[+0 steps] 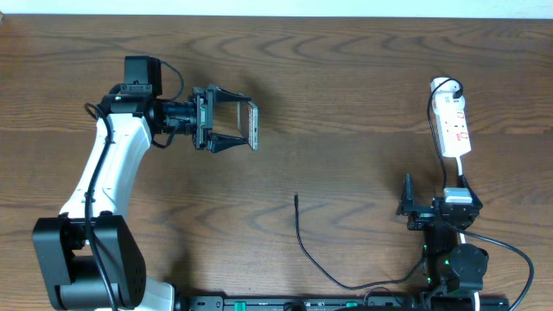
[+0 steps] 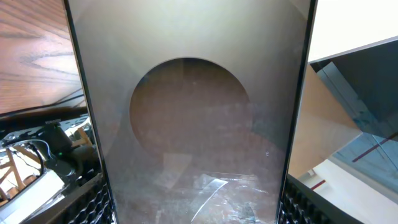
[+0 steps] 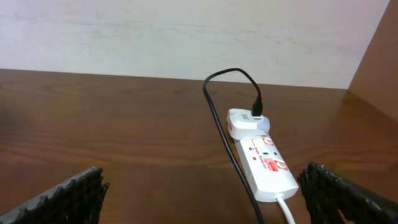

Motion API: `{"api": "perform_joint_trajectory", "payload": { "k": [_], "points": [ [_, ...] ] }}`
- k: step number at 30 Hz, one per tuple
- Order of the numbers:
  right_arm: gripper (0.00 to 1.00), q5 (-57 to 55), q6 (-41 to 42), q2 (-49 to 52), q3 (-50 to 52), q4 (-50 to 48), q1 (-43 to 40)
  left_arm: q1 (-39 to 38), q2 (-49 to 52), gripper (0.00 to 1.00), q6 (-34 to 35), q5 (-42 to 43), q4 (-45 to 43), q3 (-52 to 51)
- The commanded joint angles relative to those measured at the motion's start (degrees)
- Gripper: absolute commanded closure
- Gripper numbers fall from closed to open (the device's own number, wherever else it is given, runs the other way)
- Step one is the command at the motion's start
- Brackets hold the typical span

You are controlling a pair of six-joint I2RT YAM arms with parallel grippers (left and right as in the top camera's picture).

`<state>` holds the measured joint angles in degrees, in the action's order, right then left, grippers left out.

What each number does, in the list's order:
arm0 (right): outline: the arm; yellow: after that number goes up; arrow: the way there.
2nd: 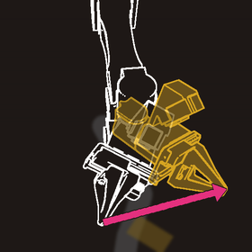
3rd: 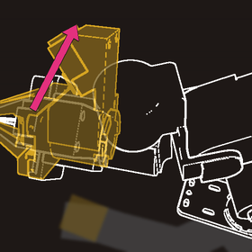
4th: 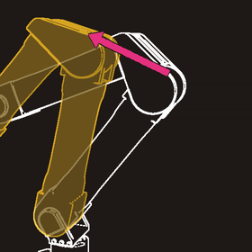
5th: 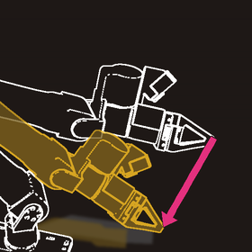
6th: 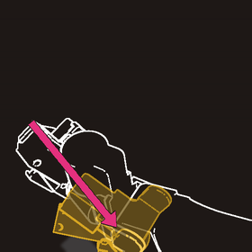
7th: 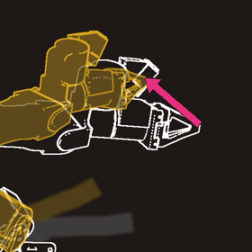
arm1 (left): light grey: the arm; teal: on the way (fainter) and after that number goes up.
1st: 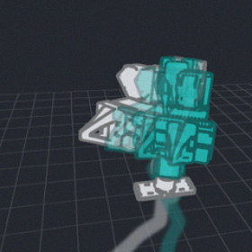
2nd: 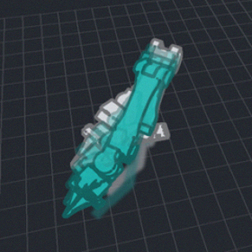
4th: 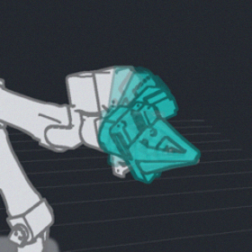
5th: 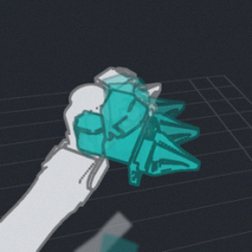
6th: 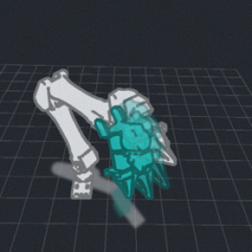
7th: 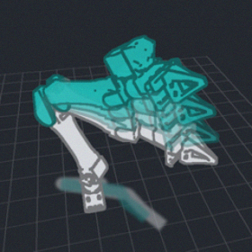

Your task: Plug charger to phone and switch on socket

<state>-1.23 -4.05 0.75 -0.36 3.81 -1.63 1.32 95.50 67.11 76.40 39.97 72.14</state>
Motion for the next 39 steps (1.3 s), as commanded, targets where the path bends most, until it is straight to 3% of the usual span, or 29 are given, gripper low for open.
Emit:
{"api": "perform_joint_trajectory", "payload": {
  "k": [1,6,12,18,25,33,39],
  "points": [
    [0.01,0.3,-0.7,0.0,0.0,-1.3,0.3,0.0,-1.6,0.92,-0.4,3.3,-0.2,2.3],
    [0.01,2.0,-0.2,0.3,0.0,0.5,0.3,0.0,-1.6,0.93,-0.4,2.9,-0.2,2.3],
    [0.01,2.6,6.1,0.4,0.0,-0.2,0.3,0.0,-1.6,0.93,-0.4,2.4,-0.2,2.3],
    [0.01,11.1,6.3,0.4,-0.4,-4.6,0.3,0.0,-1.6,0.93,-0.3,1.7,-0.2,2.3],
    [0.01,9.4,6.1,2.4,-10.7,0.2,0.3,0.0,-1.6,0.93,-0.4,0.9,-0.2,2.3],
    [0.01,11.5,6.2,18.8,-29.9,13.8,0.3,0.0,-1.6,0.93,-0.4,0.9,-0.2,2.3],
    [0.01,29.4,6.2,39.7,-42.6,19.5,0.3,0.0,-1.6,0.92,-0.4,-4.1,-0.2,2.3]
  ]
}}
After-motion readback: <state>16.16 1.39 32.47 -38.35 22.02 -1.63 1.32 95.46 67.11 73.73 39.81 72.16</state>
